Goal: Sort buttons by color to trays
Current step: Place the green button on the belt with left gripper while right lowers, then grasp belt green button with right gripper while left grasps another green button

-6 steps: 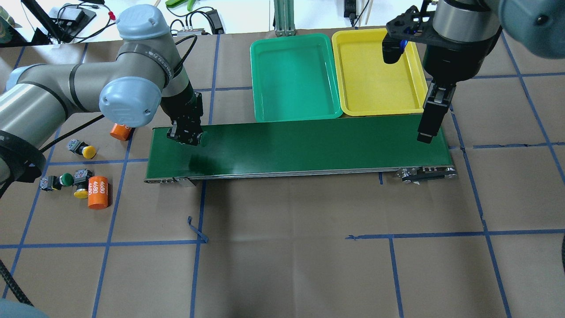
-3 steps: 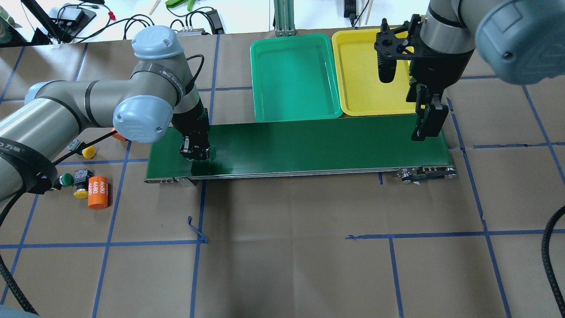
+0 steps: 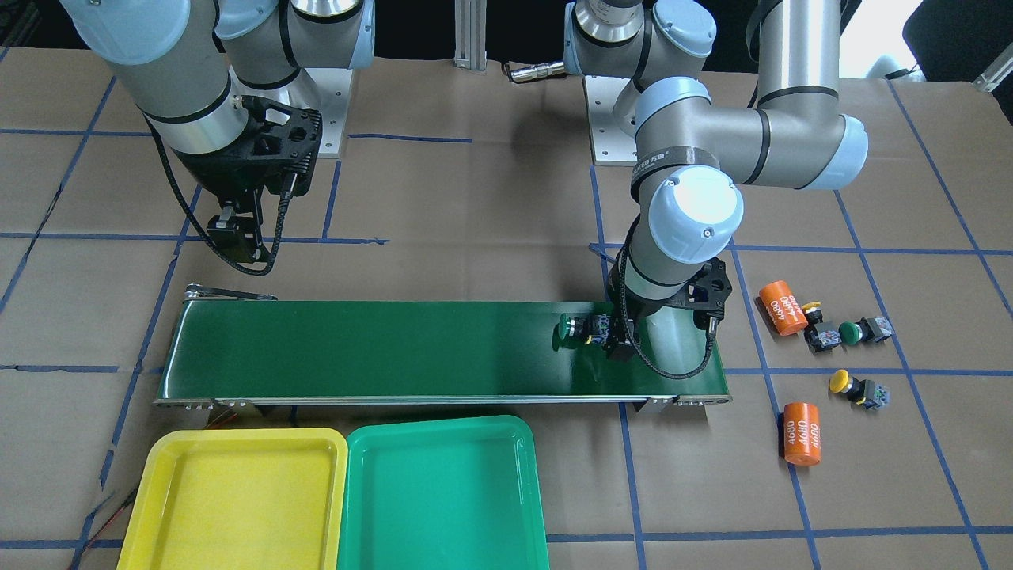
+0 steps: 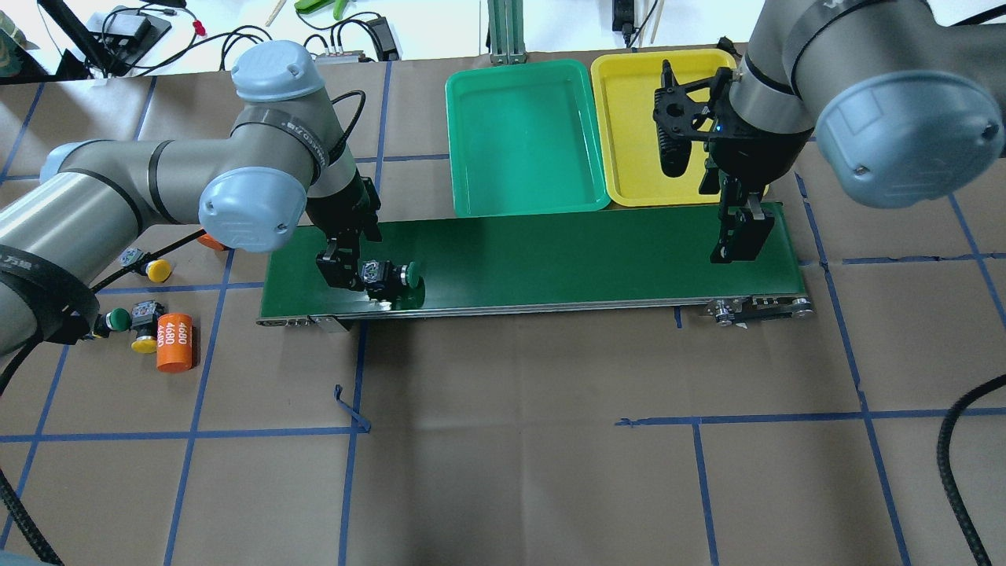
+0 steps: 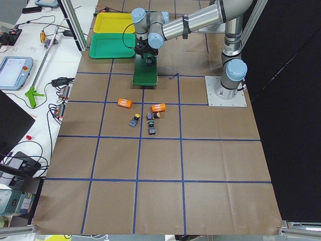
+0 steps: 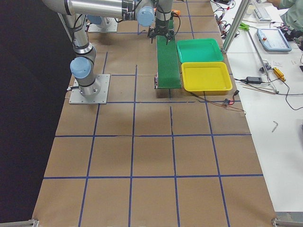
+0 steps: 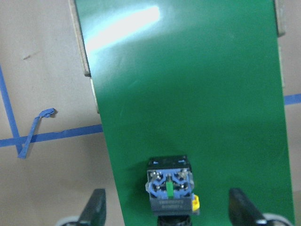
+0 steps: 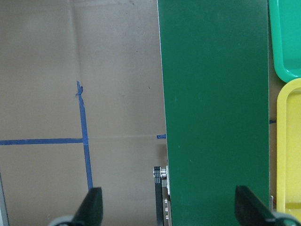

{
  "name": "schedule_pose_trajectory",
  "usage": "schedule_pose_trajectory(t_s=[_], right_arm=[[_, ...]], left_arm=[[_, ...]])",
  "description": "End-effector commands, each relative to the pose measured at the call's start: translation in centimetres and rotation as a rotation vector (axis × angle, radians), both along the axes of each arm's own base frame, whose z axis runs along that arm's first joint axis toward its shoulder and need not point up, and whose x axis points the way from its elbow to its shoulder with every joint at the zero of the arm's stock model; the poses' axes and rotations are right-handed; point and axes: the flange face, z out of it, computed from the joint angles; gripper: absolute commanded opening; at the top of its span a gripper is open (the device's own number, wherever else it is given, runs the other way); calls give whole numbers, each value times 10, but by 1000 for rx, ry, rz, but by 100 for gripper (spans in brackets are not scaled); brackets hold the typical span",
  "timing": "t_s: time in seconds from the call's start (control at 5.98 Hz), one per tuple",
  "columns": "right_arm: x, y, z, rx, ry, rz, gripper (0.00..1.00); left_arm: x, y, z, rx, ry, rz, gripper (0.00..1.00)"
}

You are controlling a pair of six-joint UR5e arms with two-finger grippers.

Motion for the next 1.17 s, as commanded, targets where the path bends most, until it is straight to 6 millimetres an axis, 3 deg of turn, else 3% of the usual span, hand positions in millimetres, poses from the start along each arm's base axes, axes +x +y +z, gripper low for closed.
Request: schedule_pose_trajectory(t_s=[0.0, 0.17, 0.33, 0.5, 0.67, 0.84, 1.0], right_arm=[[0, 3, -4, 19, -2, -2, 100], [1, 4, -7, 28, -9, -2, 100], [4, 8, -15, 42, -31, -3, 100], [5, 13, -27, 64, -29, 0, 100], [20, 13, -31, 53, -26, 22, 100], [42, -6, -33, -90, -37, 50, 100], [74, -12, -51, -111, -39, 47, 100]], left_arm=[[51, -8, 16, -21, 44, -188, 99], [85, -6, 33, -44, 62, -296, 99], [121, -1, 34, -4, 95, -480, 99], [163, 5, 41, -4, 111, -554, 99], [204, 10, 42, -1, 126, -677, 99], [244, 16, 41, 41, 96, -788, 99], [278, 23, 39, 54, 121, -924, 99]])
